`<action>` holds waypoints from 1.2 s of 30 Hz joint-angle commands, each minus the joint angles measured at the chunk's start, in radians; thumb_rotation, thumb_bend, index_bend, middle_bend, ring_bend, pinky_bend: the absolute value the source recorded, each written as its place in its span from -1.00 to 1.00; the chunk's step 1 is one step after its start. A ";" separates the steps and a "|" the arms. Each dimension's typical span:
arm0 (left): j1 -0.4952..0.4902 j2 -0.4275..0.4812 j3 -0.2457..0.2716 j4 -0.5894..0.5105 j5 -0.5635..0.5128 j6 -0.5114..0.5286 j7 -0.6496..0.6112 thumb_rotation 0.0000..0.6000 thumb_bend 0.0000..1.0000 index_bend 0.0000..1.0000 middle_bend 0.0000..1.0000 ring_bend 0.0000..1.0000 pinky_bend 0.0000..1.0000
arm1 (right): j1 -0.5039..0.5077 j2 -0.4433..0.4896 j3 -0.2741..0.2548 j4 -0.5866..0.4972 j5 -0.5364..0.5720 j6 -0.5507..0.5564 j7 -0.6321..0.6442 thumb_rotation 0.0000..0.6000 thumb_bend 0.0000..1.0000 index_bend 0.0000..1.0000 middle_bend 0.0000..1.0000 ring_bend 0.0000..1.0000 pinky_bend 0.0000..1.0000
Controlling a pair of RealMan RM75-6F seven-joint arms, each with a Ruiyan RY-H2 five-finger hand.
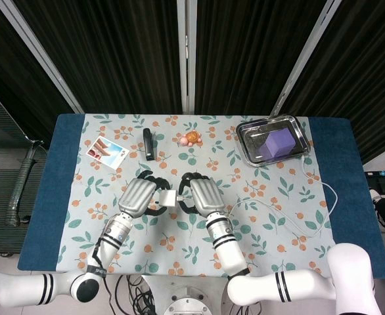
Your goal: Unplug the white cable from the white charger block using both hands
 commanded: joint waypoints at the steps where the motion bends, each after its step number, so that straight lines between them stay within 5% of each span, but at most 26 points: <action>1: -0.001 -0.003 0.001 0.001 -0.001 0.002 0.003 1.00 -0.35 0.13 0.09 -0.26 -0.62 | 0.001 -0.001 0.000 0.003 0.001 -0.002 0.003 1.00 -0.50 0.05 -0.52 -0.61 -0.49; 22: -0.004 -0.008 0.001 0.010 -0.008 0.019 0.030 1.00 -0.36 0.13 0.09 -0.26 -0.62 | 0.004 0.001 0.001 0.009 0.020 0.000 0.010 1.00 -0.37 0.41 -0.45 -0.56 -0.49; 36: 0.037 0.023 0.051 0.129 0.010 0.016 0.003 1.00 -0.35 0.13 0.09 -0.27 -0.66 | -0.050 0.152 -0.042 -0.047 0.051 -0.068 0.029 1.00 -0.37 0.41 -0.46 -0.56 -0.49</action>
